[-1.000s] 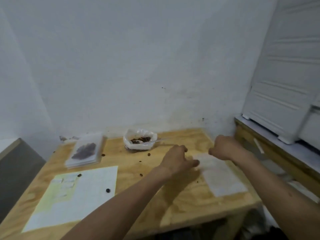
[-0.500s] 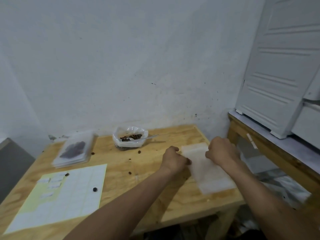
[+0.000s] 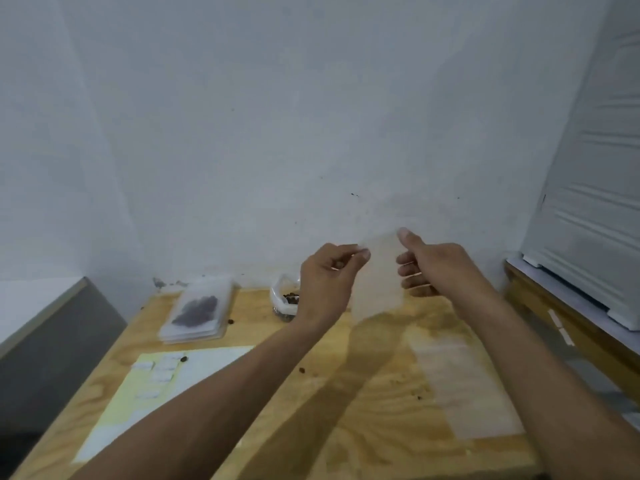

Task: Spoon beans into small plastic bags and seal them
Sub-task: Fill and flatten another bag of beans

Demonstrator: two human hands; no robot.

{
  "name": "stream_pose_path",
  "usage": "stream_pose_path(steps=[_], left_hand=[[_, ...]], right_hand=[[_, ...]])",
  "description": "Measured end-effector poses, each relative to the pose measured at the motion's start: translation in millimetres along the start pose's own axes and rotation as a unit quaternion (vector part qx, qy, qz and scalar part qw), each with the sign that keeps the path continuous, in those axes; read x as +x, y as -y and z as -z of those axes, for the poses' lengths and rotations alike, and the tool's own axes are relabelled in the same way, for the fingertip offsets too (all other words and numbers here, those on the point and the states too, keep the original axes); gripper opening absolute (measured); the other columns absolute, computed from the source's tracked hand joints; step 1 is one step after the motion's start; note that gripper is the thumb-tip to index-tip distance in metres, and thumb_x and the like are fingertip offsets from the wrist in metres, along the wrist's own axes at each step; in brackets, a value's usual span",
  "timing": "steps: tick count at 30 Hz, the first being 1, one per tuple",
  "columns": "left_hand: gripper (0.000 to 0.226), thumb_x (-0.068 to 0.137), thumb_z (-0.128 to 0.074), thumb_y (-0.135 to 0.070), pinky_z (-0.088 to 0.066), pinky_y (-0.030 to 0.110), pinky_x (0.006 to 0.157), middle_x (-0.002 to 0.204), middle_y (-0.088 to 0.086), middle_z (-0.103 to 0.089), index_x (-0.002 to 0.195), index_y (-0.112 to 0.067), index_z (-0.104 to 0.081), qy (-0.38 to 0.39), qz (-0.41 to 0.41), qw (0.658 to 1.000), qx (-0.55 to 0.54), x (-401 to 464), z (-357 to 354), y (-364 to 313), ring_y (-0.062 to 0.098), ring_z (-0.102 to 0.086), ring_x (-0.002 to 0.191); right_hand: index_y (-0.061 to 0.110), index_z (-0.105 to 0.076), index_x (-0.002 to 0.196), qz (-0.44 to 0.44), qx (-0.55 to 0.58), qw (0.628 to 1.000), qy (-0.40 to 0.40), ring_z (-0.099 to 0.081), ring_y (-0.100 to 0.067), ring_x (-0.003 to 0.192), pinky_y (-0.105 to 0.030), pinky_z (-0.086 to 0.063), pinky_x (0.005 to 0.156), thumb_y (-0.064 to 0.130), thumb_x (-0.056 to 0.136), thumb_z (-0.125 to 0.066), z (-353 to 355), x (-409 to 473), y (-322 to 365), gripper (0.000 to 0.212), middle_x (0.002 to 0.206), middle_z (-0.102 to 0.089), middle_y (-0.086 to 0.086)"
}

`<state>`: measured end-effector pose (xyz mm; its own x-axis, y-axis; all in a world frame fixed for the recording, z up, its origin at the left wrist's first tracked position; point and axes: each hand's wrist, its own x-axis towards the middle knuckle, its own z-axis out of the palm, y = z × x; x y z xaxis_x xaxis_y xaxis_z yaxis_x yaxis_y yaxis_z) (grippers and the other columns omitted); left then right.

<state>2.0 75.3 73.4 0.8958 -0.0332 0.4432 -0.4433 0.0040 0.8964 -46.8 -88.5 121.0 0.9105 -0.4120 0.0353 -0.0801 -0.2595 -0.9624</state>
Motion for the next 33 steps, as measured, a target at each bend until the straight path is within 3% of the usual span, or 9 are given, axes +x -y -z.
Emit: stream_pose_path(steps=[4, 7, 13, 17, 20, 23, 26, 29, 33], left_hand=[[0.011, 0.088, -0.078, -0.010, -0.044, 0.016, 0.068, 0.080, 0.001, -0.061, 0.098, -0.009, -0.082, -0.005, -0.144, 0.982, 0.120, 19.6, 40.1, -8.0, 0.004, -0.057, 0.071], [0.014, 0.088, -0.080, -0.016, -0.042, 0.012, 0.068, 0.089, -0.001, -0.064, 0.101, -0.012, -0.081, 0.023, -0.172, 0.967, 0.187, 25.6, 69.7, -5.1, 0.009, -0.061, 0.081], [0.035, 0.084, -0.079, -0.049, -0.056, 0.020, 0.081, 0.100, -0.008, -0.074, 0.105, -0.021, -0.076, 0.057, -0.017, 0.990, 0.128, 24.8, 102.6, -7.2, 0.005, -0.069, 0.092], [0.019, 0.091, -0.075, -0.030, -0.061, 0.033, 0.083, 0.086, 0.000, -0.079, 0.094, -0.012, -0.080, 0.072, 0.049, 0.990, 0.107, 33.8, 120.6, -0.8, 0.016, -0.075, 0.084], [0.029, 0.092, -0.063, -0.015, -0.063, 0.048, 0.080, 0.073, 0.024, -0.067, 0.080, 0.011, -0.068, 0.047, 0.084, 0.992, 0.082, 38.7, 133.5, 11.3, 0.030, -0.070, 0.072], [0.036, 0.091, -0.062, -0.014, -0.061, 0.051, 0.070, 0.060, 0.018, -0.053, 0.071, 0.016, -0.057, 0.017, 0.086, 0.991, 0.102, 38.7, 140.5, 18.9, 0.021, -0.067, 0.059], [0.034, 0.089, -0.059, -0.015, -0.057, 0.048, 0.060, 0.057, 0.019, -0.065, 0.066, 0.009, -0.064, -0.029, 0.055, 0.983, 0.172, 34.9, 137.8, 26.8, 0.027, -0.066, 0.052], [0.038, 0.085, -0.057, -0.021, -0.044, 0.042, 0.046, 0.049, 0.020, -0.052, 0.054, 0.001, -0.055, -0.087, 0.033, 0.973, 0.210, 38.7, 137.5, 36.1, 0.029, -0.056, 0.047], [0.039, 0.088, -0.061, -0.019, -0.032, 0.033, 0.050, 0.051, 0.019, -0.047, 0.055, 0.000, -0.052, -0.116, 0.003, 0.967, 0.227, 46.8, 142.4, 36.7, 0.017, -0.037, 0.047]], right_hand=[[0.004, -0.075, 0.089, -0.020, 0.056, 0.996, 0.070, -0.070, -0.019, 0.059, -0.026, -0.058, 0.054, 0.041, 0.091, -0.064, -36.5, 3.6, 33.1, 0.038, 0.074, -0.077, -0.006], [0.002, -0.074, 0.086, -0.001, 0.104, 0.991, 0.085, -0.065, -0.014, 0.054, -0.025, -0.057, 0.056, 0.019, 0.092, -0.068, -60.6, 11.4, 38.3, 0.020, 0.069, -0.073, -0.006], [0.009, -0.068, 0.067, 0.078, 0.071, 0.988, 0.116, -0.057, -0.009, 0.051, -0.022, -0.050, 0.055, 0.033, 0.090, -0.074, -109.7, 23.6, 37.3, 0.033, 0.057, -0.064, 0.003], [0.009, -0.066, 0.069, 0.116, 0.039, 0.979, 0.166, -0.059, -0.009, 0.054, -0.021, -0.050, 0.056, 0.041, 0.092, -0.069, -136.8, 27.9, 31.7, 0.039, 0.059, -0.064, 0.002], [0.008, -0.066, 0.073, 0.114, 0.040, 0.969, 0.217, -0.064, -0.011, 0.059, -0.021, -0.054, 0.059, 0.039, 0.092, -0.067, -150.5, 29.4, 27.4, 0.037, 0.062, -0.066, 0.001], [-0.002, -0.065, 0.082, 0.102, 0.032, 0.965, 0.241, -0.071, -0.016, 0.067, -0.024, -0.060, 0.067, 0.031, 0.094, -0.067, -160.2, 30.5, 21.9, 0.035, 0.074, -0.072, -0.010], [-0.012, -0.063, 0.090, 0.091, 0.003, 0.964, 0.248, -0.076, -0.021, 0.078, -0.029, -0.062, 0.076, 0.020, 0.098, -0.064, -169.0, 31.6, 19.0, 0.032, 0.087, -0.076, -0.020], [0.000, -0.057, 0.075, 0.071, -0.005, 0.964, 0.257, -0.078, -0.024, 0.083, -0.030, -0.061, 0.076, 0.010, 0.099, -0.059, -176.4, 28.0, 18.9, 0.026, 0.089, -0.076, -0.023], [-0.002, -0.062, 0.079, 0.027, 0.012, 0.969, 0.247, -0.078, -0.023, 0.084, -0.033, -0.062, 0.082, 0.011, 0.097, -0.057, -180.0, 19.7, 22.2, 0.024, 0.086, -0.079, -0.015]])
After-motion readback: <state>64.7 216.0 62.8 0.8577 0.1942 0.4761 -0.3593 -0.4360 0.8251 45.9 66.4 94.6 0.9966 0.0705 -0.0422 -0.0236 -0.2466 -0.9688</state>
